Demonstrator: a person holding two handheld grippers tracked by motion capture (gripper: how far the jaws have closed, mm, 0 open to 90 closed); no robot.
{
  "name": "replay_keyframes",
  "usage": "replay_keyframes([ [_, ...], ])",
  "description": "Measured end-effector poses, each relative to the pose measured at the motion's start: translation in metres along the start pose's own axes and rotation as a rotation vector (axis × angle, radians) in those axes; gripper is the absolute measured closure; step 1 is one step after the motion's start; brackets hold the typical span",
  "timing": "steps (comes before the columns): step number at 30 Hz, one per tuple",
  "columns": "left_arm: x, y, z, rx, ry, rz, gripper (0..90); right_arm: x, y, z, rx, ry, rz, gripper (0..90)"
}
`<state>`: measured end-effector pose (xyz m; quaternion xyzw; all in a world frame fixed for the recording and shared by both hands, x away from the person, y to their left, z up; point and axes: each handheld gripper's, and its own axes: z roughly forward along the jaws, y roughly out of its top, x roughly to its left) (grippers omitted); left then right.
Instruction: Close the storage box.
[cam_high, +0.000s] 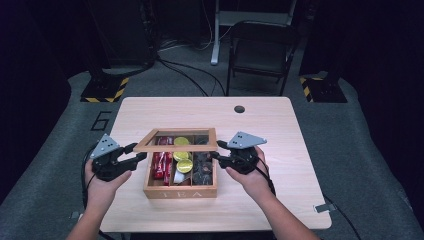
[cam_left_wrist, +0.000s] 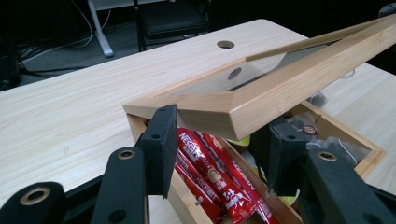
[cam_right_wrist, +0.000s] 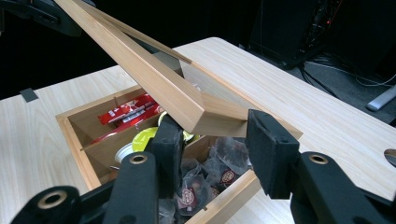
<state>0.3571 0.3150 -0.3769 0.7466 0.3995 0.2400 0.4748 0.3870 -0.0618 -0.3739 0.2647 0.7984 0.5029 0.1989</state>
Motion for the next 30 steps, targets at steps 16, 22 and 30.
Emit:
replay_keyframes([
  [16, -0.003, -0.01, -0.004, 0.009, -0.017, 0.011, 51.9, 0.008, -0.008, -0.004, 0.015, 0.004, -0.007, 56.8],
  [22, -0.005, -0.016, -0.006, 0.007, -0.027, 0.004, 52.0, 0.012, -0.013, -0.006, 0.015, 0.008, 0.011, 57.1],
  [30, -0.01, -0.027, -0.012, 0.023, -0.033, 0.005, 52.6, 0.019, -0.022, -0.009, 0.022, 0.015, 0.011, 58.0],
])
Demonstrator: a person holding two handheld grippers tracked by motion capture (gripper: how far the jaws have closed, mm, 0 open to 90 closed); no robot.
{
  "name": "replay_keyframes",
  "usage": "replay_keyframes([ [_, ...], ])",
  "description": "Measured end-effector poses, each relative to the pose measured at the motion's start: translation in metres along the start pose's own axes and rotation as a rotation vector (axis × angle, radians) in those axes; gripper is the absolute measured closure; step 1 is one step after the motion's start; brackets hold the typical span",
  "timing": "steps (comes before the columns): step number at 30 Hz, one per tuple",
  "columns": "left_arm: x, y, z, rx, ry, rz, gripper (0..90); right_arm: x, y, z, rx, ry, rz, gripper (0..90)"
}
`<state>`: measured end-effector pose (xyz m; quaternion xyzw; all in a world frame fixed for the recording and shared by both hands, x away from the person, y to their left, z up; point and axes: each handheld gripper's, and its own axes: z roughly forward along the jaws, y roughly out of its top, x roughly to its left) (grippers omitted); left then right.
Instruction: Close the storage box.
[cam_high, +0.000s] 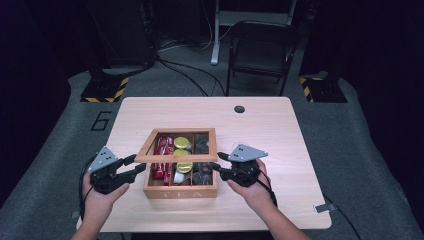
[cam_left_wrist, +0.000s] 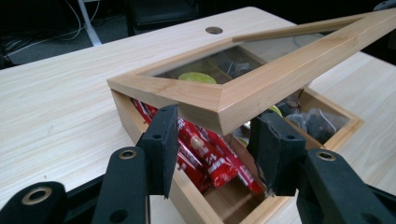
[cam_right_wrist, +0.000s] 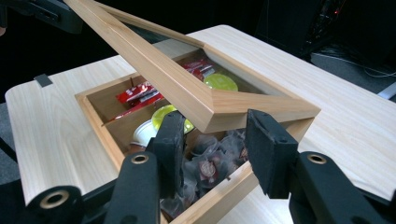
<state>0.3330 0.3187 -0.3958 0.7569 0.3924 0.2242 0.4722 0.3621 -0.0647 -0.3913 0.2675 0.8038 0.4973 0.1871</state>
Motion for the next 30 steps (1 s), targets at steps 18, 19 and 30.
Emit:
replay_keyframes([
  [18, -0.008, -0.041, 0.006, 0.04, -0.023, -0.03, 52.9, 0.014, -0.038, 0.003, 0.052, 0.024, 0.02, 59.9],
  [19, -0.009, -0.043, 0.007, 0.037, -0.021, -0.031, 53.0, 0.014, -0.04, 0.004, 0.054, 0.03, 0.014, 59.9],
  [30, -0.008, -0.054, 0.011, 0.058, -0.051, -0.014, 55.1, 0.016, -0.051, 0.008, 0.079, 0.039, 0.02, 60.5],
])
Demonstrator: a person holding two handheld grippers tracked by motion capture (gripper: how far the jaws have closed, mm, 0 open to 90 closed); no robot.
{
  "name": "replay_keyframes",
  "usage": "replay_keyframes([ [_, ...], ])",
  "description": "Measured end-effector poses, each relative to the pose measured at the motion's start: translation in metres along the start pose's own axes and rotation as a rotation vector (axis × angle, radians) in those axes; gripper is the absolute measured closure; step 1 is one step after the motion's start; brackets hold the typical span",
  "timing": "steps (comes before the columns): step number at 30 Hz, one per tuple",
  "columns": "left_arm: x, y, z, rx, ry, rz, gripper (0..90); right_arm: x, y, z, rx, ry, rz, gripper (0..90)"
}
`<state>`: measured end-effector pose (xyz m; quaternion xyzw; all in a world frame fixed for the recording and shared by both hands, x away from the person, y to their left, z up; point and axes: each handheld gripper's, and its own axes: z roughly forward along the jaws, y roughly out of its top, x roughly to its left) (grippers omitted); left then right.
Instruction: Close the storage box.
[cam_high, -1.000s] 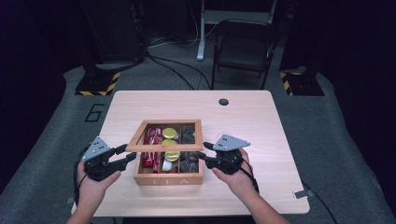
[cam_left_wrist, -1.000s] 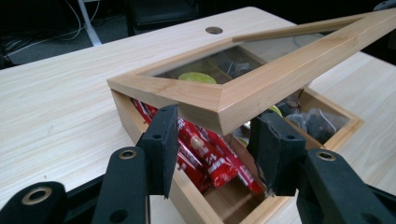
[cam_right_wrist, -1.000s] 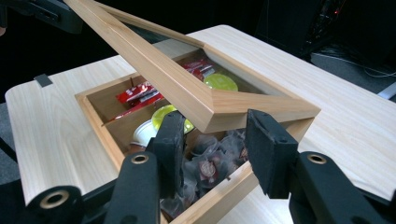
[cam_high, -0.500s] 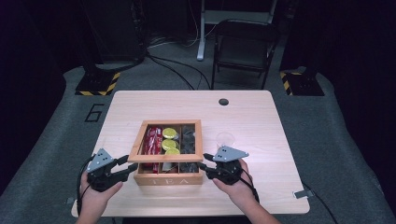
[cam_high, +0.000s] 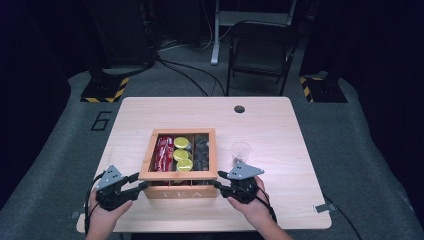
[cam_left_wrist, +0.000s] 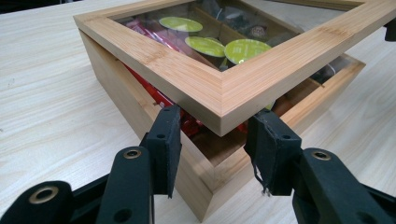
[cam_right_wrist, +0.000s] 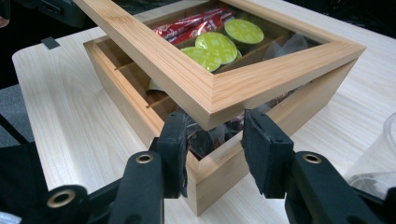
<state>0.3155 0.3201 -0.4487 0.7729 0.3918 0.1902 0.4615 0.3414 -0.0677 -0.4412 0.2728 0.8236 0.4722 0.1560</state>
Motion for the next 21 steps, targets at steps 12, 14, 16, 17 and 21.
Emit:
replay_keyframes([
  [12, 0.0024, -0.0071, 0.0042, 0.029, -0.029, -0.017, 55.0, 0.0005, -0.0067, 0.0041, 0.033, 0.012, 0.01, 61.0],
  [14, 0.0022, -0.0081, 0.005, 0.028, -0.03, -0.024, 54.9, 0.0003, -0.0074, 0.0047, 0.04, 0.013, 0.01, 60.9],
  [16, 0.0022, -0.0091, 0.0062, 0.022, -0.024, -0.022, 55.0, 0.0005, -0.0079, 0.0051, 0.045, 0.016, 0.014, 60.8],
  [17, 0.0021, -0.0094, 0.0061, 0.027, -0.025, -0.026, 54.9, 0.0005, -0.0082, 0.0052, 0.047, 0.017, 0.015, 60.8],
  [21, 0.0028, -0.0105, 0.0068, 0.037, -0.03, -0.027, 54.5, 0.0005, -0.0094, 0.0067, 0.047, 0.01, 0.014, 60.6],
])
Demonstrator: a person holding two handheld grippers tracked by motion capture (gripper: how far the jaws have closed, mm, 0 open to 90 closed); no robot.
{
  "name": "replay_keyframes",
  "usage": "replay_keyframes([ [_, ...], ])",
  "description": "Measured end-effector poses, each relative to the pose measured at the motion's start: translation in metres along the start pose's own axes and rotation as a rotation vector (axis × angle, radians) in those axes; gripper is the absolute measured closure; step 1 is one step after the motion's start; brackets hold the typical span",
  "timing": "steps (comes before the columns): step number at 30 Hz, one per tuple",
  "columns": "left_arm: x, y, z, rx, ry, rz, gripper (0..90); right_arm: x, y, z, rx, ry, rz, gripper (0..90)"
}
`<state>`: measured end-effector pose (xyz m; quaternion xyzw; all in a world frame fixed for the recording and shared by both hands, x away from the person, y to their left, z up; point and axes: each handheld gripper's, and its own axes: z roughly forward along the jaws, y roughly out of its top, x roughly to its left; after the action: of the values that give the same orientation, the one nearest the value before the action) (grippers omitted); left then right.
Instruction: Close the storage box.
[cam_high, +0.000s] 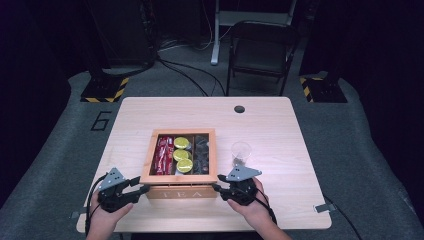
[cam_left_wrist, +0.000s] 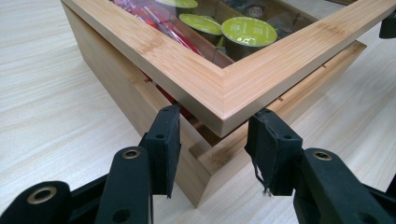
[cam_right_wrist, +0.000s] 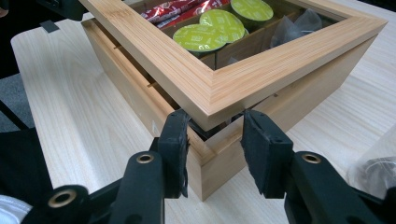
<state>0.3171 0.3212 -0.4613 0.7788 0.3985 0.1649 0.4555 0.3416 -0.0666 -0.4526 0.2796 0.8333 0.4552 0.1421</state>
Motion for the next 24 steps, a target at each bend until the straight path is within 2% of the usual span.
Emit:
replay_keyframes([
  [10, -0.0004, -0.0027, 0.003, 0.028, -0.006, -0.02, 53.8, -0.0012, -0.003, 0.0037, 0.027, 0.017, 0.004, 60.3],
  [12, 0.0002, -0.0025, 0.0029, 0.042, -0.011, -0.01, 53.4, -0.0008, -0.0034, 0.0041, 0.038, 0.018, 0.013, 60.3],
  [16, -0.0015, -0.0028, 0.0038, 0.045, -0.007, -0.018, 52.2, -0.0008, -0.0043, 0.0054, 0.045, 0.026, 0.023, 60.1],
  [17, -0.0012, -0.0026, 0.0033, 0.058, -0.01, -0.016, 51.9, -0.001, -0.0043, 0.0053, 0.053, 0.03, 0.024, 60.1],
  [24, -0.0018, -0.0027, 0.0043, 0.069, -0.006, -0.004, 50.6, -0.0008, -0.0054, 0.0068, 0.063, 0.031, 0.025, 59.9],
])
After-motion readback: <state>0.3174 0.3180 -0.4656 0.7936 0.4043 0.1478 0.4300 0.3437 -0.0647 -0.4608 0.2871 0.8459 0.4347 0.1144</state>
